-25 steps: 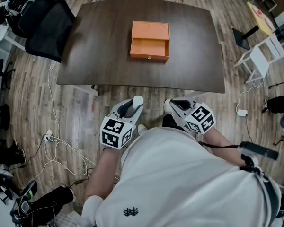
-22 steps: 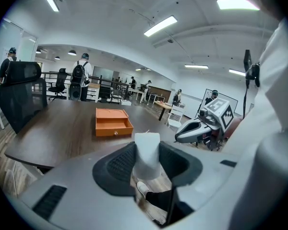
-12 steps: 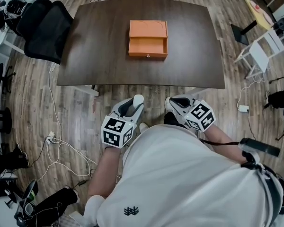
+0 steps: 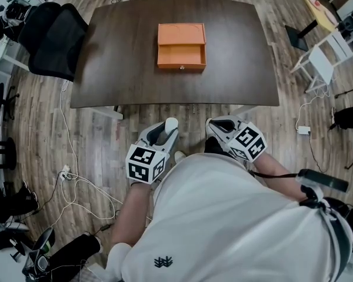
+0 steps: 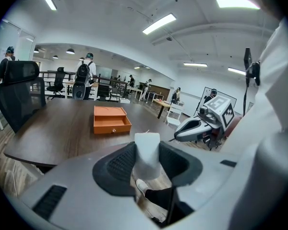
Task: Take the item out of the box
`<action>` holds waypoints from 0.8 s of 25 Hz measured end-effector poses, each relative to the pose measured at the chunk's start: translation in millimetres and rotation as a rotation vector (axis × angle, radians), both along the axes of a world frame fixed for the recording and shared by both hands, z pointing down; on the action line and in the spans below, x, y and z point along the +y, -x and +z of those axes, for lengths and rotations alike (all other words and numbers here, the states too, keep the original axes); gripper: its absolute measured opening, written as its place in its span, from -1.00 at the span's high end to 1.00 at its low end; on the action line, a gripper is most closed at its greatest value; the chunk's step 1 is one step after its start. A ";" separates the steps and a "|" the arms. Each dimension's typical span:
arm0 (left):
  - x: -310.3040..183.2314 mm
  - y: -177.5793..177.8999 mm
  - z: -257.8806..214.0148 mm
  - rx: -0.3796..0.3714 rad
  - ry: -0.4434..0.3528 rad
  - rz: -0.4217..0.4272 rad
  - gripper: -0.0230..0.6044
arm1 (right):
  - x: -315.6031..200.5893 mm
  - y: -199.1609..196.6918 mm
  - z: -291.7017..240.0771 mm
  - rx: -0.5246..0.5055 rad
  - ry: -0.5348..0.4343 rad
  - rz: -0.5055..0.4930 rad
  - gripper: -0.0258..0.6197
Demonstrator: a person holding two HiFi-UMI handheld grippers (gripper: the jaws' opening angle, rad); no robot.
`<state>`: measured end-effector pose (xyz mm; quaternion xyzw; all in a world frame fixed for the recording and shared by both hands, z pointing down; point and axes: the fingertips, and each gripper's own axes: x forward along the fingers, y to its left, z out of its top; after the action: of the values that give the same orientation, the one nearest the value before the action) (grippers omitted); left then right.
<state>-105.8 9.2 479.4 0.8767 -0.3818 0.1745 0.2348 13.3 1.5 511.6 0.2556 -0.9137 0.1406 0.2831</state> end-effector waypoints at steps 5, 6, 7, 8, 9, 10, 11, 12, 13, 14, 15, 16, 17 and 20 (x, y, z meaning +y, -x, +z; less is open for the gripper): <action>1.9 -1.0 1.1 0.000 0.007 -0.001 0.40 | 1.9 0.2 0.8 0.001 0.004 -0.004 0.92; 2.1 -0.6 1.7 0.000 0.009 -0.001 0.40 | 2.2 0.7 1.4 0.000 0.007 -0.005 0.91; 2.3 -0.3 2.3 -0.001 0.010 -0.002 0.40 | 2.6 1.1 2.3 -0.001 0.009 -0.006 0.91; 2.5 -0.1 3.0 -0.001 0.012 -0.003 0.40 | 2.9 1.2 3.2 -0.001 0.011 -0.008 0.91; 2.2 -0.1 3.7 -0.001 0.014 -0.005 0.40 | 2.9 1.1 4.1 -0.001 0.014 -0.009 0.92; 1.6 -0.1 4.4 -0.002 0.016 -0.008 0.40 | 2.6 0.6 4.9 -0.001 0.016 -0.011 0.91; 0.8 -0.2 4.8 -0.002 0.019 -0.011 0.40 | 2.1 0.0 5.3 -0.002 0.018 -0.012 0.91; 0.2 -0.4 5.0 -0.002 0.021 -0.014 0.40 | 1.8 -0.6 5.2 -0.002 0.019 -0.013 0.91; 0.0 -0.8 4.9 -0.002 0.023 -0.016 0.40 | 1.5 -1.2 4.9 -0.003 0.020 -0.013 0.91; -0.2 -1.4 4.7 -0.003 0.025 -0.016 0.40 | 1.1 -1.7 4.6 -0.004 0.020 -0.013 0.92; -0.7 -2.1 4.7 -0.003 0.026 -0.016 0.40 | 0.4 -2.3 4.8 -0.004 0.021 -0.013 0.92; -1.4 -2.9 5.1 -0.005 0.027 -0.014 0.40 | -0.5 -2.8 5.3 -0.005 0.022 -0.012 0.91; -2.4 -3.8 6.1 -0.006 0.029 -0.012 0.40 | -1.6 -3.5 6.3 -0.005 0.023 -0.011 0.92; -6.8 -6.5 9.5 -0.009 0.036 -0.007 0.40 | -4.8 -6.2 9.2 -0.008 0.029 -0.006 0.92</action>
<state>-99.3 2.4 489.0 0.8702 -0.3827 0.1844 0.2494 19.5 -3.3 520.8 0.2481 -0.9133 0.1541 0.2838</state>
